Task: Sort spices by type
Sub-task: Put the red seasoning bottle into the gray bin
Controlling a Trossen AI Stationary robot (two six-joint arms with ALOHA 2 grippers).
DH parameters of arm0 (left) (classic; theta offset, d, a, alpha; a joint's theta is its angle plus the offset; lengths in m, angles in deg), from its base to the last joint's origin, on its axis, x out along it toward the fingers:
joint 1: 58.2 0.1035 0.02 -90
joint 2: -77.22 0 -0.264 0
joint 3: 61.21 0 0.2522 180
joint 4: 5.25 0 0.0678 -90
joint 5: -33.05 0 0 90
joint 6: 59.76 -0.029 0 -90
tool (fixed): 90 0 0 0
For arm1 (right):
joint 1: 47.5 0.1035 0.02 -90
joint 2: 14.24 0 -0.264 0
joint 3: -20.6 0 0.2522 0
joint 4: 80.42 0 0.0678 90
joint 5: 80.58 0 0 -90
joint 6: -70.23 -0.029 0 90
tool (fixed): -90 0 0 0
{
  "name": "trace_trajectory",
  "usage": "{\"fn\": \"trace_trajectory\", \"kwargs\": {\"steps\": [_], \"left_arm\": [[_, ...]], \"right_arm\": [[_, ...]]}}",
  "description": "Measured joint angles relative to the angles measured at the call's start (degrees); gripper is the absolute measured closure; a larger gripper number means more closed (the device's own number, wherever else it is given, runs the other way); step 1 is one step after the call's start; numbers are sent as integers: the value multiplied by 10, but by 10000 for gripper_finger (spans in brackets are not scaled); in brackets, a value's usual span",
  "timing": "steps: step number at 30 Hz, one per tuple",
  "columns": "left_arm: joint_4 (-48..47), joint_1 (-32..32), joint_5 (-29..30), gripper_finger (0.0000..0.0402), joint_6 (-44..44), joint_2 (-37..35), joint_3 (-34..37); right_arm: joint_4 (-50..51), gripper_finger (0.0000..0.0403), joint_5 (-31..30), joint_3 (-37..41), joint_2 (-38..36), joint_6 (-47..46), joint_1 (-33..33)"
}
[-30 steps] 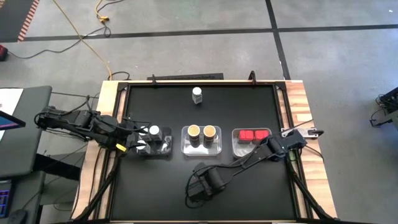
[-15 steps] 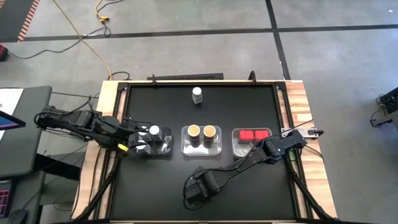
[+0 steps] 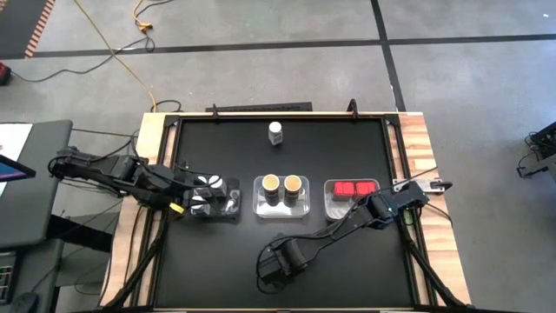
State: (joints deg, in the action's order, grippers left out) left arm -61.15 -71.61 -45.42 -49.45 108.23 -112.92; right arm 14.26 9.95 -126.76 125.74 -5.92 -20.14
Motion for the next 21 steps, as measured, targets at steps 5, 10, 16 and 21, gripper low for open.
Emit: {"fn": "trace_trajectory", "kwargs": {"steps": [5,10,16,21], "left_arm": [[0,0,0,152,0,1,0],[0,0,-2,152,0,1,0],[0,0,-2,152,0,1,0],[0,0,-1,152,5,1,0]], "right_arm": [[20,160,0,-1,-10,11,0],[79,156,-11,-3,-39,25,4],[88,157,-67,-2,-84,88,10],[90,158,-151,-1,-133,197,2]]}}
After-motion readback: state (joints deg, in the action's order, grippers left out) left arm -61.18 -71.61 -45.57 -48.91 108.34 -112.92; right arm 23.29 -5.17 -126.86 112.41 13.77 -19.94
